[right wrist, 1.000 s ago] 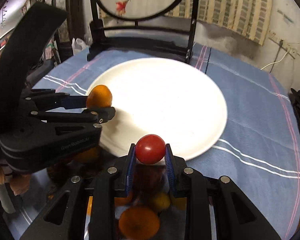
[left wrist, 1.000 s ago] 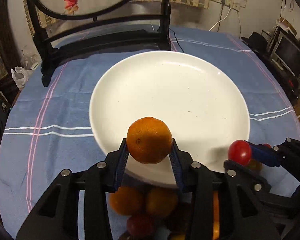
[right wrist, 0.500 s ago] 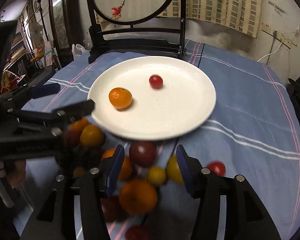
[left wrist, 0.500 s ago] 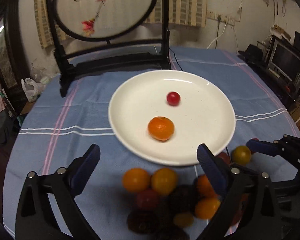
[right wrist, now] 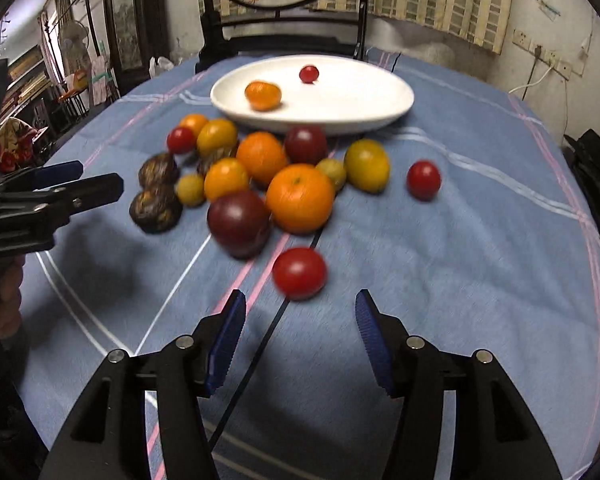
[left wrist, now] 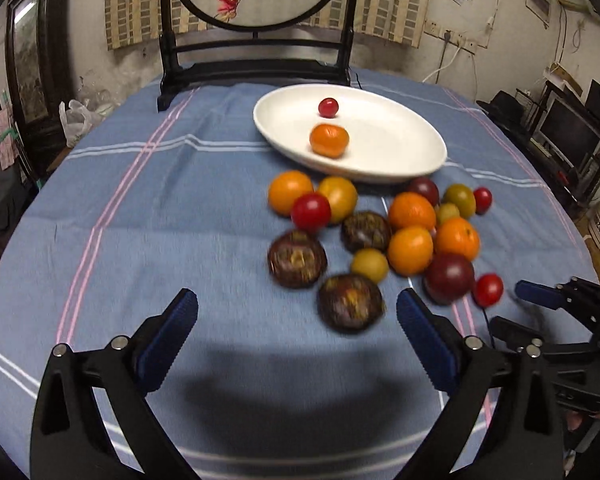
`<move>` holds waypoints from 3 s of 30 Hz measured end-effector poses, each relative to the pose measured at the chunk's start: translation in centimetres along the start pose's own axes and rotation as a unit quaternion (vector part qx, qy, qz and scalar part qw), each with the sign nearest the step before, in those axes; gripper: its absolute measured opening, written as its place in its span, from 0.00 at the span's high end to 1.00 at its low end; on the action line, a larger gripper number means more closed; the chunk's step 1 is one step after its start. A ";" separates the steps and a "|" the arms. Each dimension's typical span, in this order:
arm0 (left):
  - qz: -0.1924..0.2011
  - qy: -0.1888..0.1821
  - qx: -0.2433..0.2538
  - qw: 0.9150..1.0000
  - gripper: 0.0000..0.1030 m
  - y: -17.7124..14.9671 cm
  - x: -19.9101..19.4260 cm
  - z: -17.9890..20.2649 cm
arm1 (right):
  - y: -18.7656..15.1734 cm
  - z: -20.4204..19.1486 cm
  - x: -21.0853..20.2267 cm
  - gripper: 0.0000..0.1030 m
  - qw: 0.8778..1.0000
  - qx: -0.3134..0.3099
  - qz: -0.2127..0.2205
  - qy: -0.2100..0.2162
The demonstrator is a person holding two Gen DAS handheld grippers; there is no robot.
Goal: Organize fruits
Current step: 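Move both open grippers back toward the fruit pile, then grasp a dark brown fruit with the left gripper while the right gripper grasps a red tomato, then carry both fruits onto the white plate and open both grippers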
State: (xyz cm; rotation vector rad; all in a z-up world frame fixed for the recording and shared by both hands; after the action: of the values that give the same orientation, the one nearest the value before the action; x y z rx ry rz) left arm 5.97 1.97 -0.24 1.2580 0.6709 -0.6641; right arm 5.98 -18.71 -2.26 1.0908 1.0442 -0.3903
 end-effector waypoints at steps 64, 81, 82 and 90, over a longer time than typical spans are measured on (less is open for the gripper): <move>0.017 -0.011 0.071 0.997 0.57 11.9 4.1 5.8 | 11.1 3.0 -2.3 0.69 0.992 -0.020 0.127 -0.003; -0.043 0.019 0.000 0.999 0.49 16.8 14.2 2.2 | 14.6 4.2 7.7 0.43 0.998 0.002 0.051 -0.023; -0.038 0.019 0.004 0.999 0.35 16.7 13.7 2.3 | 14.5 4.4 7.4 0.42 0.998 0.005 0.056 -0.024; 0.044 0.036 0.038 0.998 0.10 14.3 7.4 3.0 | 11.1 4.7 4.1 0.33 0.998 0.020 0.065 -0.010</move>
State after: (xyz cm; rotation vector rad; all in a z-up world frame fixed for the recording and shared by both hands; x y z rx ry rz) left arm 21.91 1.05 3.51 1.3794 0.6505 -0.5772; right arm 18.27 -16.88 0.58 1.1812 0.9444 -0.3178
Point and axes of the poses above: each gripper's, at about its wrist camera, not at the fingertips, and x roughly the way its jaws point, z to its right, y to its top, the point moved 1 cm from there along x, roughly the way its jaws point, and after that the axes turned 10 degrees about -x, right-handed, at the moved point
